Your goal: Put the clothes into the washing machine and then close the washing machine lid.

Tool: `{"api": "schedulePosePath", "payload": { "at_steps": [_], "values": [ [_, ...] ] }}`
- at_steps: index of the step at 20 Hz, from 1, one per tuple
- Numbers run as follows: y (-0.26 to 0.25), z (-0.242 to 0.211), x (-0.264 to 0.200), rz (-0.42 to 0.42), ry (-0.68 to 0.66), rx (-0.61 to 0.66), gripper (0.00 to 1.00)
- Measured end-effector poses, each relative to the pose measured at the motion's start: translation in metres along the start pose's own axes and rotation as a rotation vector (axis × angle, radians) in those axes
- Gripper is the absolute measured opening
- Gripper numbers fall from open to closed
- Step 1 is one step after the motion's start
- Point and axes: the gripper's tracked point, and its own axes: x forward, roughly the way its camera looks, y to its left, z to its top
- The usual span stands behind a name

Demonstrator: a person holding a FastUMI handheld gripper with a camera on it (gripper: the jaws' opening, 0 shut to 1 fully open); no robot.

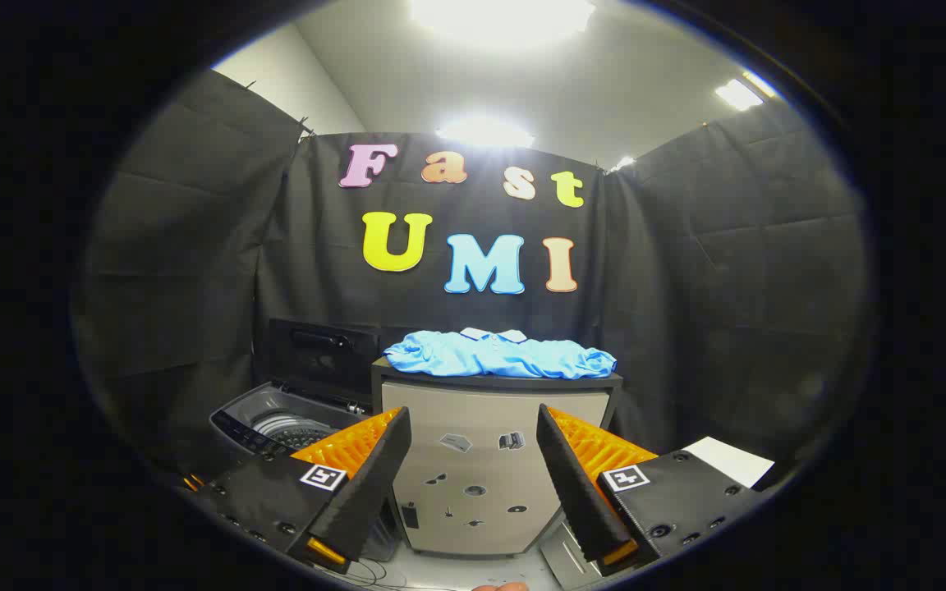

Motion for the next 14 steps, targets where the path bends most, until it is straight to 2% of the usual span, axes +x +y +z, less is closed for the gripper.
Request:
{"api": "schedulePosePath", "payload": {
  "at_steps": [14],
  "values": [
    [0.0052,0.0074,-0.0026,-0.010,-0.007,-0.007,0.97]
  ]
}}
